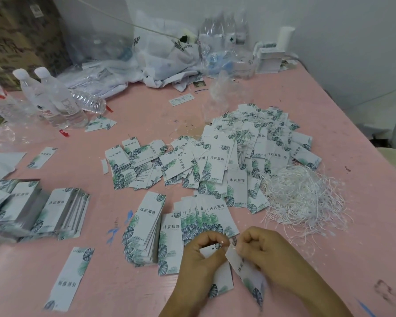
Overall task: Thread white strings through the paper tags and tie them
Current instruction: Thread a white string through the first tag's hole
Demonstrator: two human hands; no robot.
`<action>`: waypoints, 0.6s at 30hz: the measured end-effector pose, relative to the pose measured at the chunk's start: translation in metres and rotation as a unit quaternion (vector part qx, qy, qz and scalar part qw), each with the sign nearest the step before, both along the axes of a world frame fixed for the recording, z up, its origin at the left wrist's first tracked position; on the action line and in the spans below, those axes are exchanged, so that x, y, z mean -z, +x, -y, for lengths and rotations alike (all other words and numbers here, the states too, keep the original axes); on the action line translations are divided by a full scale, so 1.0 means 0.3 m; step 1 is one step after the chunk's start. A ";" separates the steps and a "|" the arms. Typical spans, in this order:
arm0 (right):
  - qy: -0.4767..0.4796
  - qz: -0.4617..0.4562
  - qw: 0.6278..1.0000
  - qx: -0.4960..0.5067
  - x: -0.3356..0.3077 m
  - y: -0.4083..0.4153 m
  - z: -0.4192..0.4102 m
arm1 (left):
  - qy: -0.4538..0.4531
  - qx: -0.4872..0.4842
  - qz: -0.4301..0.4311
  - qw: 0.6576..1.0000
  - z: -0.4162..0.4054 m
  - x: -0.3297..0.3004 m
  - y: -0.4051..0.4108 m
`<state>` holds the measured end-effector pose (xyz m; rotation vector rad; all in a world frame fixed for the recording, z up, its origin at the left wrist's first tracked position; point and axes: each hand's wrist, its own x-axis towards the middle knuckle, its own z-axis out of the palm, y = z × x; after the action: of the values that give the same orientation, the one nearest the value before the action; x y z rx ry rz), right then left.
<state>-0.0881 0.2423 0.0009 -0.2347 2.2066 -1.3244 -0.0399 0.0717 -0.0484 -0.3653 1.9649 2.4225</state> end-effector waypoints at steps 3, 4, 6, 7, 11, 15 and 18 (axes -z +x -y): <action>-0.127 0.117 0.981 0.085 0.019 0.001 -0.029 | 0.094 -0.046 0.029 0.994 -0.001 -0.012 -0.002; -0.182 0.158 0.962 0.129 0.029 0.001 -0.037 | 0.129 -0.057 0.039 0.989 0.001 -0.018 -0.004; -0.294 0.234 0.903 0.210 0.043 -0.002 -0.045 | 0.172 -0.071 0.051 0.981 0.001 -0.028 -0.008; -0.335 0.247 0.878 0.238 0.042 -0.001 -0.042 | 0.178 -0.076 0.054 0.980 -0.001 -0.032 -0.010; -0.266 0.105 0.933 0.220 -0.005 0.021 0.024 | 0.168 -0.087 0.058 0.980 -0.015 -0.045 -0.012; -0.054 -0.126 0.981 0.135 -0.011 0.056 0.096 | 0.152 -0.085 0.053 0.983 -0.015 -0.049 -0.011; 0.004 -0.165 0.980 0.110 -0.005 0.068 0.121 | 0.120 -0.100 0.042 0.987 -0.017 -0.049 -0.010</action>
<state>-0.0678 0.2061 0.0024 -0.2240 2.5760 -1.4820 -0.0428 0.0767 -0.0336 -0.6753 1.6513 2.6741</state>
